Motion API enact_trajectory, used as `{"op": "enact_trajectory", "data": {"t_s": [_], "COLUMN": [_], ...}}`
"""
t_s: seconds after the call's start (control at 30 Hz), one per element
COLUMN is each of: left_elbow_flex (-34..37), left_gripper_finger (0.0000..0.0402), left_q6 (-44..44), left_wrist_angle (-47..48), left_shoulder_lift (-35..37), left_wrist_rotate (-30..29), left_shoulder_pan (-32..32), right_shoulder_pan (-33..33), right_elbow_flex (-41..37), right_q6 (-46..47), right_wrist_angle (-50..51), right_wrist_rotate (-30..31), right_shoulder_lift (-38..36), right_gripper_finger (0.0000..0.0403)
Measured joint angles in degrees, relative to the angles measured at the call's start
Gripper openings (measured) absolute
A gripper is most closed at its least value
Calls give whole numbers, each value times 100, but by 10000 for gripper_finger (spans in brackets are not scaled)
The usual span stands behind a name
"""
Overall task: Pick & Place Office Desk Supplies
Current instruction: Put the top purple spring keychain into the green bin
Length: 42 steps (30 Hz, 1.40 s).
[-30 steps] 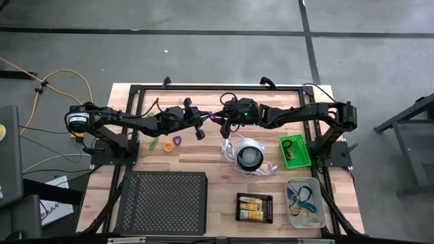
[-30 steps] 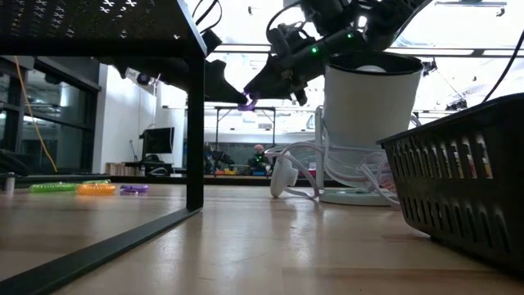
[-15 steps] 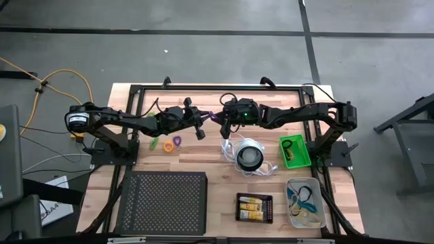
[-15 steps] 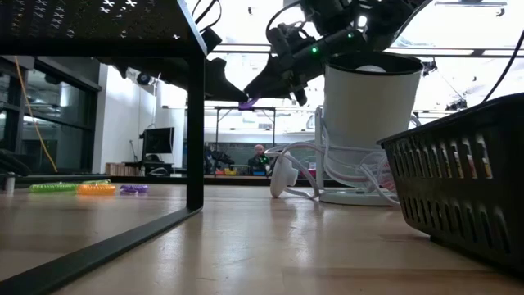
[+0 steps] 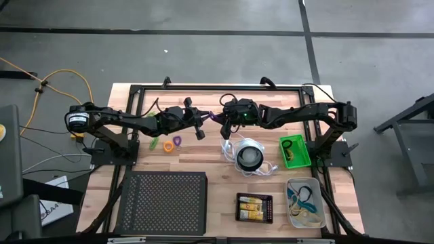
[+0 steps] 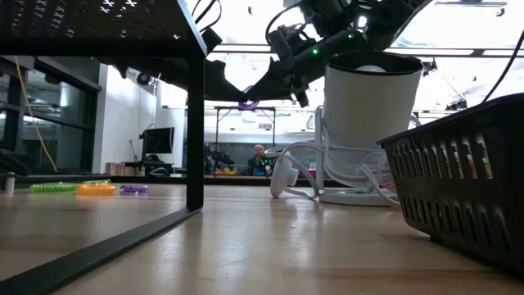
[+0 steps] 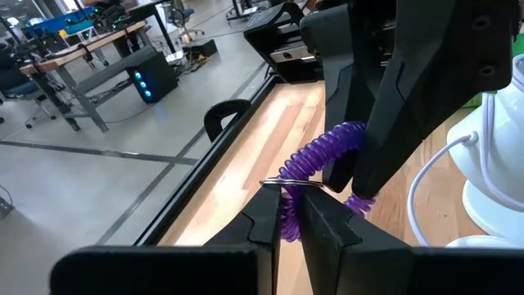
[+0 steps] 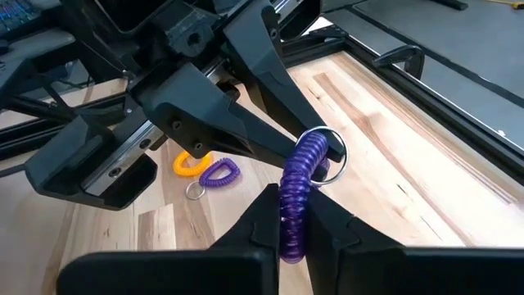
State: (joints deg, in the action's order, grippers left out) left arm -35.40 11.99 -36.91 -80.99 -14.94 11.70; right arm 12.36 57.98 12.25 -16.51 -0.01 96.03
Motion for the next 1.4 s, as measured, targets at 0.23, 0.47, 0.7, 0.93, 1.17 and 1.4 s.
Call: {"op": "enact_trajectory", "data": {"t_s": [0.23, 0.47, 0.7, 0.93, 1.17, 1.4], "left_elbow_flex": [0, 0, 0, 0, 0, 0], "left_gripper_finger": [27, 78, 111, 112, 113, 113], "left_q6": [-25, -31, -42, -42, -42, -42], "left_wrist_angle": [1, 64, 96, 102, 227, 219], "left_shoulder_lift": [0, 0, 0, 0, 0, 0], "left_wrist_rotate": [0, -2, -2, -4, -7, -8], "left_shoulder_pan": [0, 0, 0, 0, 0, 0], "right_shoulder_pan": [1, 0, 0, 43, -11, -38], "right_elbow_flex": [0, 0, 0, 0, 4, 4], "right_q6": [1, 166, 297, 296, 562, 1719], "right_wrist_angle": [1, 166, 781, 1312, 3608, 6247], "right_wrist_rotate": [9, 251, 1080, 1642, 1819, 1622], "right_shoulder_lift": [-1, -5, -90, -235, -1331, -2640], "right_gripper_finger": [12, 13, 13, 13, 13, 13]}}
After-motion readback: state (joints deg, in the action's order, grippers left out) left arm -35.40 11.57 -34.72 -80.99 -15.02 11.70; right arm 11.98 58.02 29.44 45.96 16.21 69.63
